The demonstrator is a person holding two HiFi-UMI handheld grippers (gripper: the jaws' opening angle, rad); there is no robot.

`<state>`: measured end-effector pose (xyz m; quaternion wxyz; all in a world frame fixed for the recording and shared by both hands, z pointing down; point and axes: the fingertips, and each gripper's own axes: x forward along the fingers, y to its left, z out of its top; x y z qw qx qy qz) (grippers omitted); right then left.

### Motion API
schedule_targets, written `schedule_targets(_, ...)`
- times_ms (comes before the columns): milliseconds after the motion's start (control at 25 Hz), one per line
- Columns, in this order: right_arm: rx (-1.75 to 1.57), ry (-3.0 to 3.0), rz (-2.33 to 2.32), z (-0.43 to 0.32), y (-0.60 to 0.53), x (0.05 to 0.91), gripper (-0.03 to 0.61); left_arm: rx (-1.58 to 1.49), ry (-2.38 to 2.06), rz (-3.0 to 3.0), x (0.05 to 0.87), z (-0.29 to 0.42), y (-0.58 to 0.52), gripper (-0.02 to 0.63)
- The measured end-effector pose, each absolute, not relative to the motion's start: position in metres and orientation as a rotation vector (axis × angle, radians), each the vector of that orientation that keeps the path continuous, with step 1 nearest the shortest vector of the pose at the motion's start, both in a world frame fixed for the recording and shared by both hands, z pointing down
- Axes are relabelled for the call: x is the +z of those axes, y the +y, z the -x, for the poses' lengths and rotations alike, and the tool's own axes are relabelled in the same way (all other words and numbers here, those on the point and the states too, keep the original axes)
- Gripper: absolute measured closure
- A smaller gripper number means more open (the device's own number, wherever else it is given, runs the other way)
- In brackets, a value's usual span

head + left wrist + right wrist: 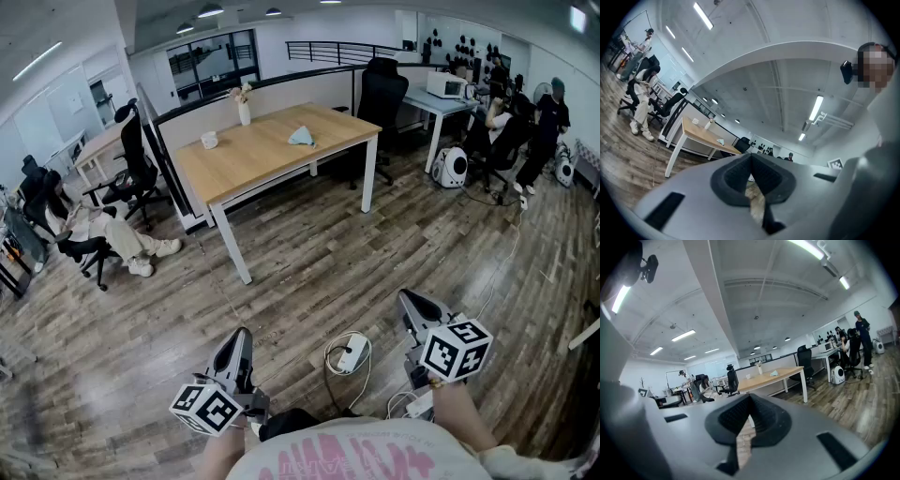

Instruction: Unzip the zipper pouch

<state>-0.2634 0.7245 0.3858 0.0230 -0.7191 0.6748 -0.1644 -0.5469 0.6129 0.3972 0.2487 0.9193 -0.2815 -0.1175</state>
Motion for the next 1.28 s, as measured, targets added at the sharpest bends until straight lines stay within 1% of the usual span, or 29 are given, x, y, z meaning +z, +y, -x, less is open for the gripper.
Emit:
schedule_targets(280, -0.572, 2.068, 2.224, 0.259, 0.727, 0.408, 0.581, -0.275, -0.758, -2.478, 0.415, 0.541, 0.617, 0.615)
schedule_targets(520, -0.671, 1.992, 2.206, 0.236, 0.703, 0.426, 0.581, -0.220, -0.759, -2.456, 0.426, 0.522, 0.589, 0.615)
schedule_targets(720, -0.708, 1.958, 2.156, 0.214, 0.647, 0.429, 0.581, -0.232, -0.751, -2.456, 0.425, 0.507, 0.532, 0.615)
schedule_targets(840, -0.713, 1.932, 2.180, 0.195, 0.609, 0.426, 0.581, -0.219, -0.694, -2.471, 0.422, 0.484, 0.488, 0.615)
schedule_targets(1000, -0.715, 1.908, 2.201, 0.172, 0.549, 0.418, 0.581, -0.245, -0.643, -2.500, 0.403, 0.453, 0.420, 0.615)
schedule_targets(1280, -0.652, 1.887, 2.208, 0.151, 0.453, 0.397, 0.581, -0.253, -0.591, -2.564, 0.377, 0.424, 0.315, 0.615)
